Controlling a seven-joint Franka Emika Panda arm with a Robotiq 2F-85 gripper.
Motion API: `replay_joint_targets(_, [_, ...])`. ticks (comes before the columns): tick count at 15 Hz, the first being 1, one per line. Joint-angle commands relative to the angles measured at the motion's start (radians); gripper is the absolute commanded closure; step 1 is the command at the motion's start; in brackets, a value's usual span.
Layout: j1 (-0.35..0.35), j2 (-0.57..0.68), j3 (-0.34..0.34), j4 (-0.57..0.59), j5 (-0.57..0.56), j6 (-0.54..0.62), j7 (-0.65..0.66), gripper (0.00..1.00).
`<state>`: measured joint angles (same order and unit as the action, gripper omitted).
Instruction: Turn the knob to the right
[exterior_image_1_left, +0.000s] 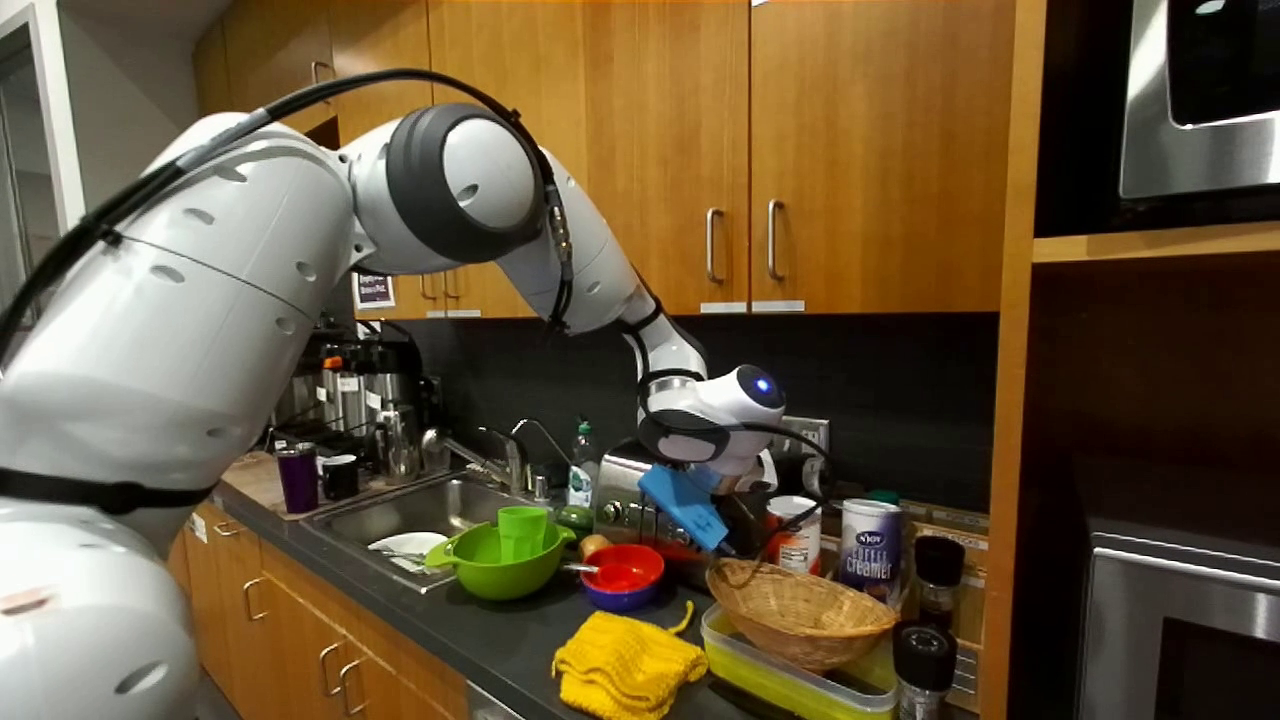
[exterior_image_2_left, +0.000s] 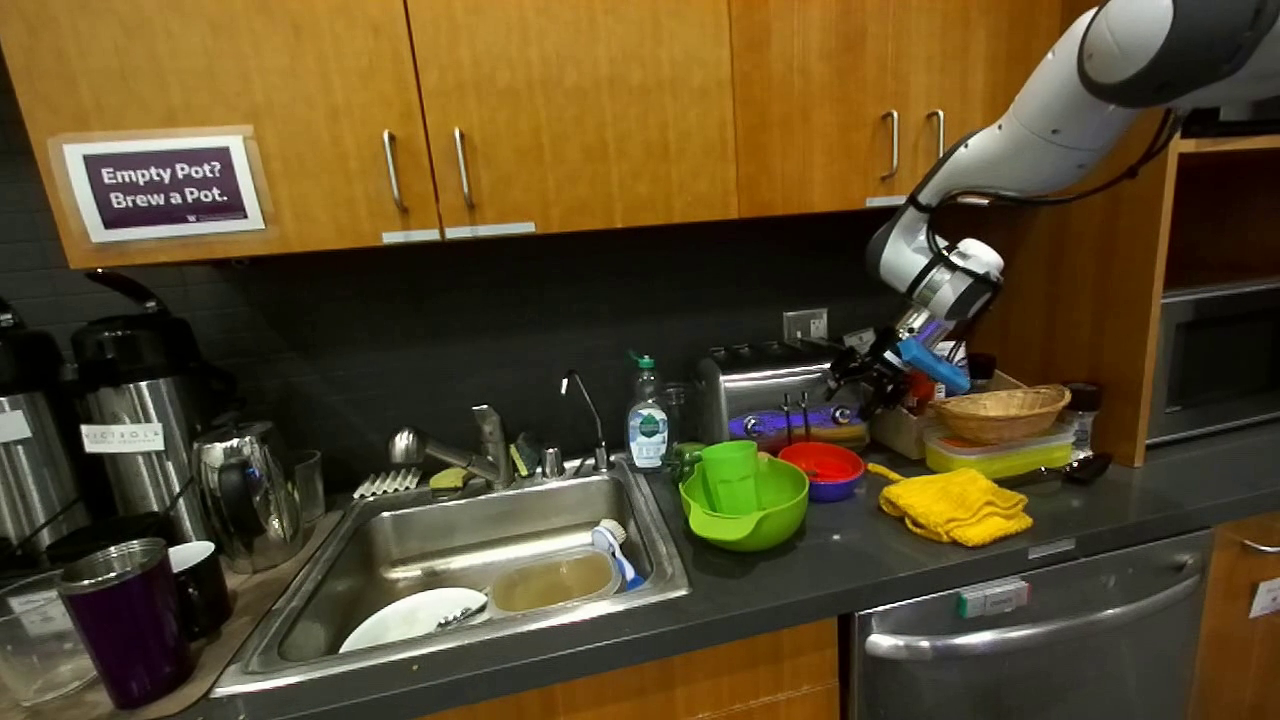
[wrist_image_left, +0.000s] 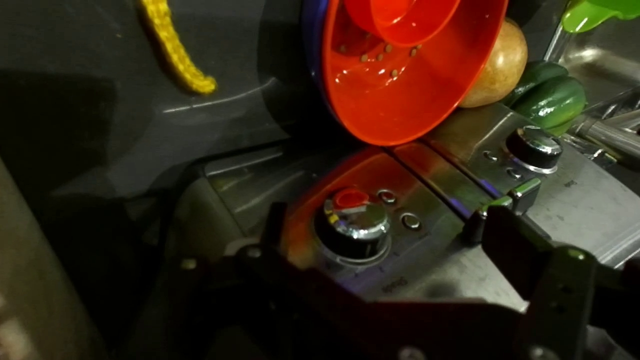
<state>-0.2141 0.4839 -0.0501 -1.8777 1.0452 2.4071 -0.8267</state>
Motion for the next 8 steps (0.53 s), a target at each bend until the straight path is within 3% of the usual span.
replay_joint_targets(1, [-0.007, 0.026, 0.023, 0.034, 0.023, 0.0, 0.008, 0.04])
replay_joint_targets(8, [0.0, 0.03, 0.031, 0.036, 0.017, 0.021, 0.008, 0.11])
